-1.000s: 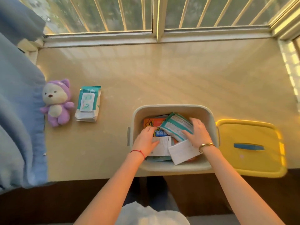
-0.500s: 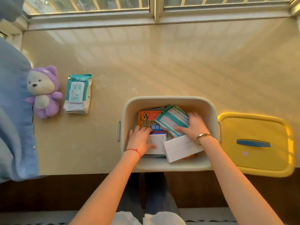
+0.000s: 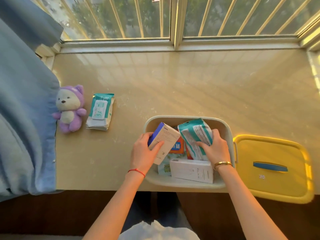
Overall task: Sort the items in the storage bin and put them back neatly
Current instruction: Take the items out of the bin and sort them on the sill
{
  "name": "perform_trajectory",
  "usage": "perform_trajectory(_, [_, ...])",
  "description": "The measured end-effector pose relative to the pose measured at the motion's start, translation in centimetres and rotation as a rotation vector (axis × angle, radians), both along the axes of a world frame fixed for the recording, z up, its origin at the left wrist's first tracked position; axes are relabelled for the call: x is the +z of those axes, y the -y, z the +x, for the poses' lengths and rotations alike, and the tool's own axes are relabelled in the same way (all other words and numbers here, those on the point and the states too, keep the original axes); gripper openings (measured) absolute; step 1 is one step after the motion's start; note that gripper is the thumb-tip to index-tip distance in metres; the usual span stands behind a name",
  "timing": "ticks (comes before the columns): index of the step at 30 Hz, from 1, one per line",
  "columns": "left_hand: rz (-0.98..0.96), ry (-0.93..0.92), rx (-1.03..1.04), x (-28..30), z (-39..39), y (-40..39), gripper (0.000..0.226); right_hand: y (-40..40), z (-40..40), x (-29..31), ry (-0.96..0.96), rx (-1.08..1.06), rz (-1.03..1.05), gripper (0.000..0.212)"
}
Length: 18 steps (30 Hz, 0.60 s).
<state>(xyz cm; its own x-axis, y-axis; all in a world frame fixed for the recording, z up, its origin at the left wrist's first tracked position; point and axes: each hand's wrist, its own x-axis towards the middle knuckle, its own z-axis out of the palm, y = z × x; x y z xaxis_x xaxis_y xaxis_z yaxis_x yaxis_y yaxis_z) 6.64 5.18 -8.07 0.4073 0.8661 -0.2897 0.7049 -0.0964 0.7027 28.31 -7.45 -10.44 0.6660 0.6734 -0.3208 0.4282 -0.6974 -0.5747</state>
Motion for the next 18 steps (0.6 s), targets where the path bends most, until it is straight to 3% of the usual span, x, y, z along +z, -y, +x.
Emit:
perform_trajectory(9, [-0.106,0.181,0.292,4.7,-6.7,-3.0,0.039,-4.0,-6.6,7.2,-0.028,-0.083,0.286,0.042])
perform_trajectory(18, [-0.138,0.211,0.405,5.4,-19.5,-9.4,0.031,-12.5,-20.4,8.2,-0.264,-0.114,0.303,0.036])
